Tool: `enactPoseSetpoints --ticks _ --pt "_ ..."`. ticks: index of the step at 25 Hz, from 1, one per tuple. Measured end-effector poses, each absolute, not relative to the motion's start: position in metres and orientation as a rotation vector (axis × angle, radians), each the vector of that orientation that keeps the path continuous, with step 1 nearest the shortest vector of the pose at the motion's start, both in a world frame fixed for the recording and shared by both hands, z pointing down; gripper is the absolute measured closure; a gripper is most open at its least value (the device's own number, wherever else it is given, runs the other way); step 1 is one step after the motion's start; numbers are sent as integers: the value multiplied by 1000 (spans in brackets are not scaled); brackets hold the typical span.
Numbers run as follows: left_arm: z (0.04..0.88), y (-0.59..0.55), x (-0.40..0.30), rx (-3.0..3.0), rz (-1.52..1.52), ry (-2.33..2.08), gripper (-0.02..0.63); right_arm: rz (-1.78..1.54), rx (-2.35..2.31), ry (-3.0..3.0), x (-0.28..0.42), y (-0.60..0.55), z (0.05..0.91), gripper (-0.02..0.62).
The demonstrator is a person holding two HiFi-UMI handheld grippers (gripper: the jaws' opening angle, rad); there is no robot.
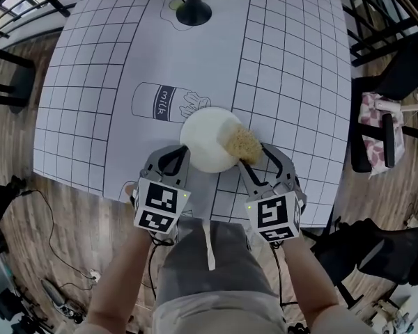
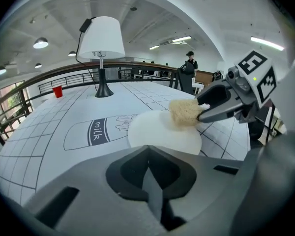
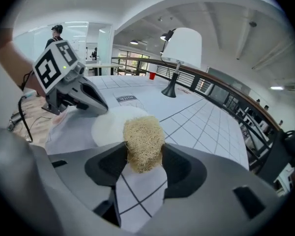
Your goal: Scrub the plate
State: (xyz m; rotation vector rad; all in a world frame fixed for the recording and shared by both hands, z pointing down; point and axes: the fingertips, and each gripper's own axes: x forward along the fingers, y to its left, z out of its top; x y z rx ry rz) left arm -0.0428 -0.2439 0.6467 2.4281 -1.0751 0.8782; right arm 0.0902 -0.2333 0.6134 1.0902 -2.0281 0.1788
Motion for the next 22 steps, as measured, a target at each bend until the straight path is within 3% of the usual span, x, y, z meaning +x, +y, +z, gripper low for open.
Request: enactPoseSetpoints --ticks 8,22 --pt "612 -249 -43 2454 856 -1132 592 181 1324 -2082 119 -263 568 370" --pt "406 -257 -62 2687 572 -1475 592 -12 1465 -2297 93 -248 384 370"
